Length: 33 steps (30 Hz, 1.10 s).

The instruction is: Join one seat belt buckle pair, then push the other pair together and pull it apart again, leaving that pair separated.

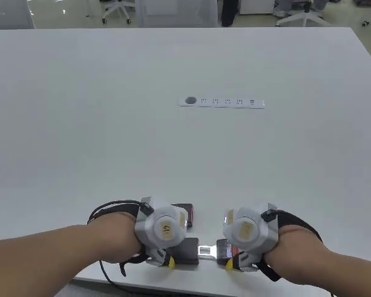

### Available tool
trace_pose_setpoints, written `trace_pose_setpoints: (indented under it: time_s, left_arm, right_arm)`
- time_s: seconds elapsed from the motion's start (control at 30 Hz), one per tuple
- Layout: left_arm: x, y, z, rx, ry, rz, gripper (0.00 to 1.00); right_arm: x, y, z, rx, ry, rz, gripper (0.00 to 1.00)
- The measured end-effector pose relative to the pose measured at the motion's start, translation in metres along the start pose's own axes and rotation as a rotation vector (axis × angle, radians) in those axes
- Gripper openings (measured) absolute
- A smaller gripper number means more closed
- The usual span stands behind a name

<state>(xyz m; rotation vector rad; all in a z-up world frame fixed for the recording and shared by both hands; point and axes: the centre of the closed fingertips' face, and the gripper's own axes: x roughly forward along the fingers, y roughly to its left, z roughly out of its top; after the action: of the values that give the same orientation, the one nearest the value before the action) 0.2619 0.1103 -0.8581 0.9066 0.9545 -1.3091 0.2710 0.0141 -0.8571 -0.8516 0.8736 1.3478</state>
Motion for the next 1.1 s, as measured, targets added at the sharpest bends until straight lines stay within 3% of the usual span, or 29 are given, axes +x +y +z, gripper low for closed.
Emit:
trace_pose_setpoints:
  time_s: [0.43,0.63,1.1]
  left_arm:
    - [0.0,-0.001,0.001,0.024,0.001,-0.002,0.33]
    - [0.0,0.001,0.0,-0.016,-0.004,-0.004,0.32]
    - [-0.001,0.001,0.0,0.001,-0.003,0.001,0.32]
  right_arm:
    - [0.006,0.003,0.009,-0.068,-0.012,-0.001,0.33]
    - [0.007,0.003,0.011,-0.037,-0.015,-0.01,0.32]
    - [0.01,0.002,0.019,-0.027,-0.026,-0.019,0.3]
